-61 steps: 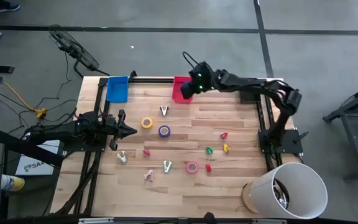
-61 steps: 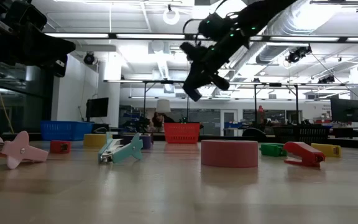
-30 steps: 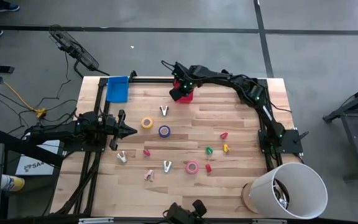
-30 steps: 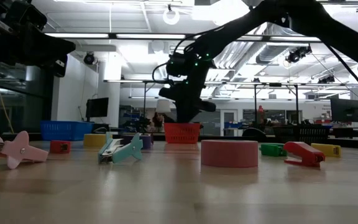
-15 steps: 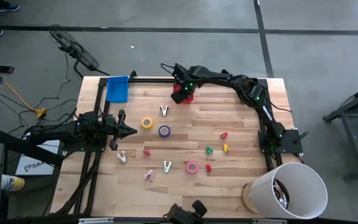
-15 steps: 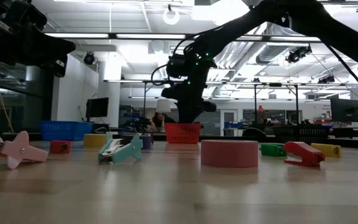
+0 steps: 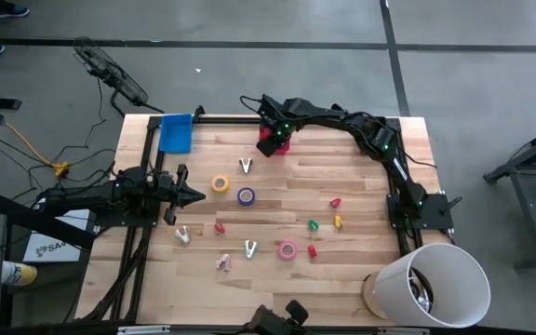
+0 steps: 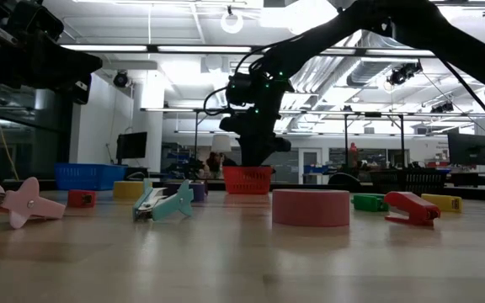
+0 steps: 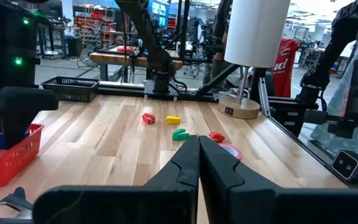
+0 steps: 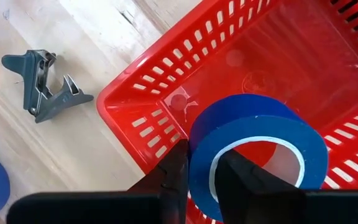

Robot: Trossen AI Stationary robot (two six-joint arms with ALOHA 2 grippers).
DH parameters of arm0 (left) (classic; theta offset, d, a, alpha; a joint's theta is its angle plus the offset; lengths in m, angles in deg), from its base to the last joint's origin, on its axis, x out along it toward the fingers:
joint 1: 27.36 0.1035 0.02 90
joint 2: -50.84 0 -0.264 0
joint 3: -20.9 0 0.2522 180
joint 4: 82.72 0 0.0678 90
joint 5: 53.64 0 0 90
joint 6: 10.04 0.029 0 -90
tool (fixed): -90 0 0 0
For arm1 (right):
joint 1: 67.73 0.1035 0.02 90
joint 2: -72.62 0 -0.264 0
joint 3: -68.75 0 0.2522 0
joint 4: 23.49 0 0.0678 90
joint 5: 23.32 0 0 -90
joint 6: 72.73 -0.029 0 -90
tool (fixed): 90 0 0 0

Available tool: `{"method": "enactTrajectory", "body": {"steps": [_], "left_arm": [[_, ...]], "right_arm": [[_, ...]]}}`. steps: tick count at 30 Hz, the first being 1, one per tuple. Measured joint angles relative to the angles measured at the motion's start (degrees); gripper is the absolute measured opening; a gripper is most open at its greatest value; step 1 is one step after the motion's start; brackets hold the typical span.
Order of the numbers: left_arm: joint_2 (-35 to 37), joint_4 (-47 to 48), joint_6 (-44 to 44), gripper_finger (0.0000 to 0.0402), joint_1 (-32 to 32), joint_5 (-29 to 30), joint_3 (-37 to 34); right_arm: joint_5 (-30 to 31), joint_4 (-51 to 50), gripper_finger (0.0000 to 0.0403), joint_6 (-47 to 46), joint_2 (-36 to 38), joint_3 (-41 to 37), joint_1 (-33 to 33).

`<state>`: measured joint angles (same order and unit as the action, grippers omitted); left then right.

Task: Pick and place Stapler, Stapler remover, tape
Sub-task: Put the blue tape into the red bin, then put the violet tape into the red bin

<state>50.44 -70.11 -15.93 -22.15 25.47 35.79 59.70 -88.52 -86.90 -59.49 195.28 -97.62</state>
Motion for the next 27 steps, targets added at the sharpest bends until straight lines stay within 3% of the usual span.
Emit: {"method": "enactTrajectory", "body": {"steps": [16, 20, 27], "left_arm": [[0.0, 0.0, 0.0, 0.0001, 0.0, 0.0, 0.0], [0.0, 0.0, 0.0, 0.0001, 0.0, 0.0, 0.0], [0.0, 0.0, 0.0, 0.0001, 0.0, 0.0, 0.0]], "right_arm": [[-0.3, -0.4, 0.0175, -1.1, 0.0, 0.0, -0.1], [-1.0, -0.4, 0.0188, -2.2, 0.0, 0.0, -0.3], [-7.7, -3.0, 0.0186, -2.2, 2.0, 0.0, -2.0]]}}
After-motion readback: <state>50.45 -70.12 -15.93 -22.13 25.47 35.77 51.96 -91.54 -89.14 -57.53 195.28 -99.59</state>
